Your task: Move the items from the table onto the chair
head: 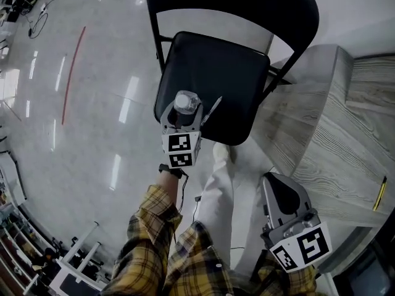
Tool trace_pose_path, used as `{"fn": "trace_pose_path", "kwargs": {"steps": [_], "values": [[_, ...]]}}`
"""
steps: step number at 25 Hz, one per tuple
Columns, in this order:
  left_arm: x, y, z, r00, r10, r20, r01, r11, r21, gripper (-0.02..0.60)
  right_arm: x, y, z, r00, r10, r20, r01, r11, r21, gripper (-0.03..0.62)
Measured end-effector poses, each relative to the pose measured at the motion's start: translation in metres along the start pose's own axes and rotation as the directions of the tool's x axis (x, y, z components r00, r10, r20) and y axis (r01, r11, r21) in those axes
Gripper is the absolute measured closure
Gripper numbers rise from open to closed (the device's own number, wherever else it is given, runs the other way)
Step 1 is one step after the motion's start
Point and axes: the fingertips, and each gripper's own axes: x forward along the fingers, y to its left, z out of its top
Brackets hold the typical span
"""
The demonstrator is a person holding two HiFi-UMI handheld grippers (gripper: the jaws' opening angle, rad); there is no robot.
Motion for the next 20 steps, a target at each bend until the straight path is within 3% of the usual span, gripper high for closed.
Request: {"fn": "trace_pose_path", "kwargs": {"steps": [11, 20], "values": [[0.008, -0.004, -0.017, 0.998, -0.001, -0.056, 0.000, 1.000, -0.010, 0.284, 0.001, -0.007, 0.012, 0.999, -0.019, 0.042, 0.017, 0.999, 0.034, 0.576], [-0.014, 0.000, -0.037, 0.991, 0.004, -0.133, -0.014, 0.997, -0.078, 0.245, -0.016, -0.001, 0.019, 0.998, -0.012, 0.068, 0.010, 1.000, 0.026, 0.576]]}}
